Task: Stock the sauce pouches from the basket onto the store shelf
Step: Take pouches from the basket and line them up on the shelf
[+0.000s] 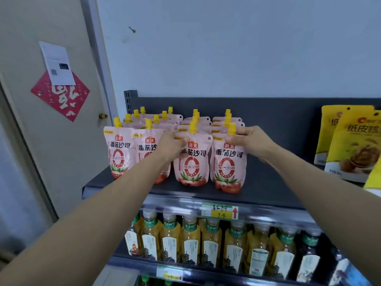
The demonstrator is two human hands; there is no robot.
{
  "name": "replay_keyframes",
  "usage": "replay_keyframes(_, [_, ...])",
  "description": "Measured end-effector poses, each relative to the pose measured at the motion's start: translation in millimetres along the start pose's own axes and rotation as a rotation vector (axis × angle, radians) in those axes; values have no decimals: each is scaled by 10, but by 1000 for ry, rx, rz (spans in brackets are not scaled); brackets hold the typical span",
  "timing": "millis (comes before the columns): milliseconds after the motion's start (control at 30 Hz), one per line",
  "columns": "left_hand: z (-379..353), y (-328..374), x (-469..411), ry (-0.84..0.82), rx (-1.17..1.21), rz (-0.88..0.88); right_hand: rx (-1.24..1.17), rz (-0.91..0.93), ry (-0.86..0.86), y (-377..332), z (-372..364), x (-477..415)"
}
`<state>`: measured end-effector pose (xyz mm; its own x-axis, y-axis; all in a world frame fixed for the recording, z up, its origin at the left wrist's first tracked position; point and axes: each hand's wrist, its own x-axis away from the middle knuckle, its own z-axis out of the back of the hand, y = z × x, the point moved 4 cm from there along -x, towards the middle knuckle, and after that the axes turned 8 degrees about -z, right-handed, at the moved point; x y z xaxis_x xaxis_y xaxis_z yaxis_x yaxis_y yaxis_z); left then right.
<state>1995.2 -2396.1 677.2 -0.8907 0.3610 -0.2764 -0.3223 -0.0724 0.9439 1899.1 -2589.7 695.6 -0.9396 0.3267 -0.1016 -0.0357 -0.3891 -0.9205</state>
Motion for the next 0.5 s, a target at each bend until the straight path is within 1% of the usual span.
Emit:
replay_keyframes(100, [5, -23, -56, -22, 20, 6, 5, -35, -11, 40, 39, -32])
replay_keyframes(267, [30, -80, -48, -41, -22, 2, -6, -202, -52, 301, 100, 13])
replay_keyframes(367, [49, -112, -58, -31, -102, -45, -20, -201, -43, 342, 89, 43])
replay_keyframes(500, [61, -88, -62, 49, -116, -67, -40, -166, -13, 300, 40, 20])
